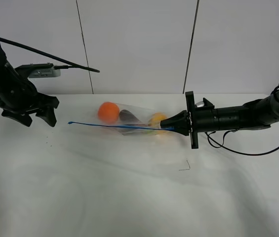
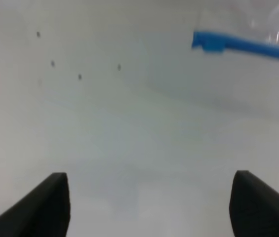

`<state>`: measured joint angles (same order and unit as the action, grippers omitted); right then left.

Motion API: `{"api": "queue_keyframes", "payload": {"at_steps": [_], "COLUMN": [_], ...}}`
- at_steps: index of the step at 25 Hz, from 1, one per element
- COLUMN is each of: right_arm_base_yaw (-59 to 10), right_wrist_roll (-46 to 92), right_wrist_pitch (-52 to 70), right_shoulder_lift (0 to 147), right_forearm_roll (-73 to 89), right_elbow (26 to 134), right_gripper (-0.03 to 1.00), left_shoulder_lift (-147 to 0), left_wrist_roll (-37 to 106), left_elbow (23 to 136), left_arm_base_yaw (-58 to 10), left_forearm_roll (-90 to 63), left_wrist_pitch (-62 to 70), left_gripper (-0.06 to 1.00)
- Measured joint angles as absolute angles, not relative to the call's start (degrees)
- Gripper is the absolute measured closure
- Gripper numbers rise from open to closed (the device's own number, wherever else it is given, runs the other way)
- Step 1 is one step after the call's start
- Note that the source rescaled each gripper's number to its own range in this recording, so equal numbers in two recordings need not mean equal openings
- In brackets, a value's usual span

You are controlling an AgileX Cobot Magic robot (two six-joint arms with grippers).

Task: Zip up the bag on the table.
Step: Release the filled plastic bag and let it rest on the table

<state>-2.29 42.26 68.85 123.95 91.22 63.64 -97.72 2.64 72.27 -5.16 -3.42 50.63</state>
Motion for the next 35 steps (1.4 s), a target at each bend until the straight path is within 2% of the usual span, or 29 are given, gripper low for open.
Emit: {"api": "queue_keyframes", "payload": {"at_steps": [7, 14, 17, 22, 30, 35], "right_arm_base_yaw": [-2.3, -2.3, -2.3, -2.3, -2.3, -2.3], "right_wrist_roll": [42.3, 42.3, 42.3, 42.3, 42.3, 42.3], "right_wrist_pitch": [68.8, 68.8, 68.8, 68.8, 68.8, 68.8], "right_shoulder_lift": [124.0, 124.0, 124.0, 124.0, 124.0, 124.0], "right_forearm_roll": [90.7, 89.6, 89.5, 89.5, 89.5, 89.5], "right_elbow": [63.6, 63.6, 63.6, 63.6, 63.6, 63.6], "right_gripper": [0.97, 0.97, 0.97, 0.97, 0.97, 0.97], "left_shoulder_lift": [-97.7, -97.5, -95.8, -86.0, -61.0, -45.6], "left_wrist_roll": [-4.0, -1.0, -1.0, -0.9, -0.9, -0.9], "left_elbow": [72.3, 72.3, 70.9, 59.9, 37.6, 29.7], "left_arm_base_yaw": [-1.5, 0.0, 0.0, 0.0, 0.0, 0.0], "left_forearm_roll": [-1.4, 0.0, -0.6, -0.3, 0.6, 0.6], "left_wrist_pitch": [56.6, 66.9, 66.9, 66.9, 62.8, 59.0], "left_gripper": [-0.06, -0.06, -0.06, -0.06, -0.06, -0.06]}}
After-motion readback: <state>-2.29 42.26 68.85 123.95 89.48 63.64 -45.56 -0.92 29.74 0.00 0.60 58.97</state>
